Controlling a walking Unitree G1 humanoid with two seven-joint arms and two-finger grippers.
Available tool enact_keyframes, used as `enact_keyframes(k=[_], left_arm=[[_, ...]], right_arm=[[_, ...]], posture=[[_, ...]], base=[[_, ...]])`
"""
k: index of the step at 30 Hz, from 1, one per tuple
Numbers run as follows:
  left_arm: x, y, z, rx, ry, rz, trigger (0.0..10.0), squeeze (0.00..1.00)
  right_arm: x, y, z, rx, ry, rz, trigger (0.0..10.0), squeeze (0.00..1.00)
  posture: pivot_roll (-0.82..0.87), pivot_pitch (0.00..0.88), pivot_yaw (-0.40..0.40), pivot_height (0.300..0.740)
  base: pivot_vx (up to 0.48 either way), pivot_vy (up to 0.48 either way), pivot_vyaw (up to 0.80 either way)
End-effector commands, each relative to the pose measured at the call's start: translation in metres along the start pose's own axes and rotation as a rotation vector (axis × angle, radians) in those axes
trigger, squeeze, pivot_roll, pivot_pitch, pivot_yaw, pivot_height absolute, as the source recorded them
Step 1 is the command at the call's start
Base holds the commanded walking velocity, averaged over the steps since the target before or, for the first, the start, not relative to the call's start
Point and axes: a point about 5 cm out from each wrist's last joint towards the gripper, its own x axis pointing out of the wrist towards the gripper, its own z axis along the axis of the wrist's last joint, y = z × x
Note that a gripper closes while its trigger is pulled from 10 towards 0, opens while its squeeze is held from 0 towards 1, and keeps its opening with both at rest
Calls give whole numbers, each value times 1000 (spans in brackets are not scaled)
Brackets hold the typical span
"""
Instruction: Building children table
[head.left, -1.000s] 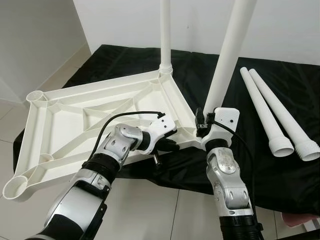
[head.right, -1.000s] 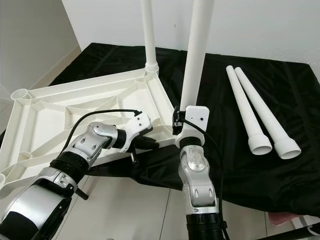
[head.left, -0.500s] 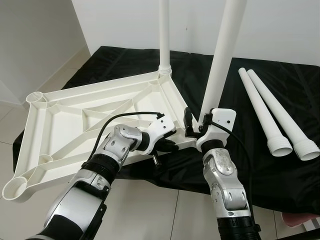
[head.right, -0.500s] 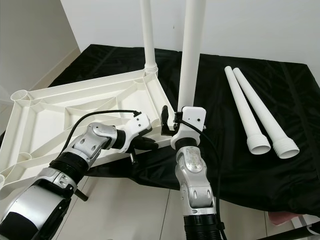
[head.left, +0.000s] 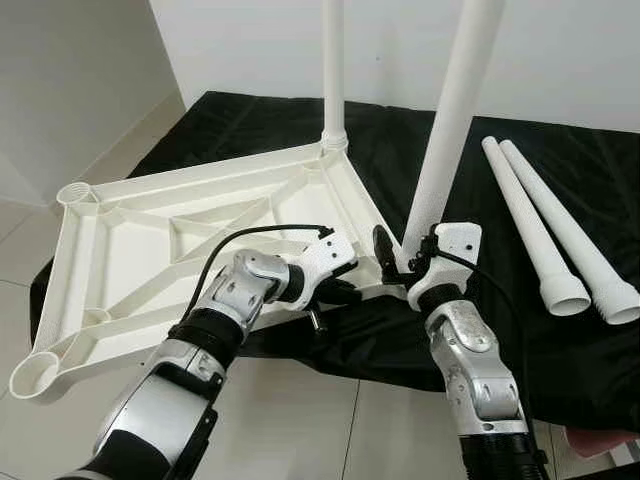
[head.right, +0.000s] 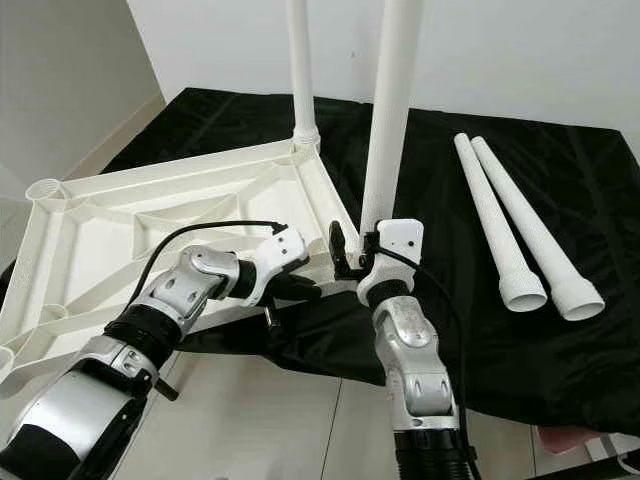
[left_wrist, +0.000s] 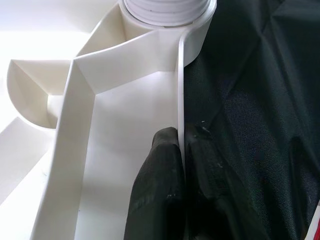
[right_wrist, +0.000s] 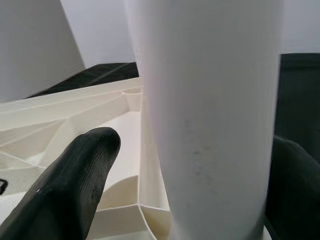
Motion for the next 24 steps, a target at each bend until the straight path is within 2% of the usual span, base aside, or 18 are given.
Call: enact_keyframes(k=[1, 7, 9, 15, 17, 24], left_arm=[[5, -3, -14, -38, 56, 31, 10000, 0], [5, -3, -14, -40, 54, 32, 10000, 0], [5, -3, -14, -41, 55, 32, 10000, 0], [4, -3, -14, -41, 55, 32, 10000, 0], [5, -3, -13, -40, 54, 29, 10000, 0], [3, -3, -14, -38, 59, 27, 10000, 0]], right_arm=[[3, -4, 3, 25, 0, 92, 10000, 0], [4, -17, 8, -3, -6, 185, 10000, 0], [5, -24, 9, -32, 16, 269, 10000, 0], [8, -30, 9, -49, 52, 373, 10000, 0], [10, -35, 9, -68, 72, 442, 10000, 0], [18, -47, 10, -118, 110, 523, 10000, 0]], posture=[[-170, 106, 93, 740], [-168, 111, 94, 740], [-167, 114, 95, 740], [-165, 116, 95, 740], [-163, 117, 97, 740], [-158, 116, 104, 740]], base=[[0, 0, 0], [0, 0, 0], [0, 0, 0], [0, 0, 0], [0, 0, 0], [0, 0, 0]])
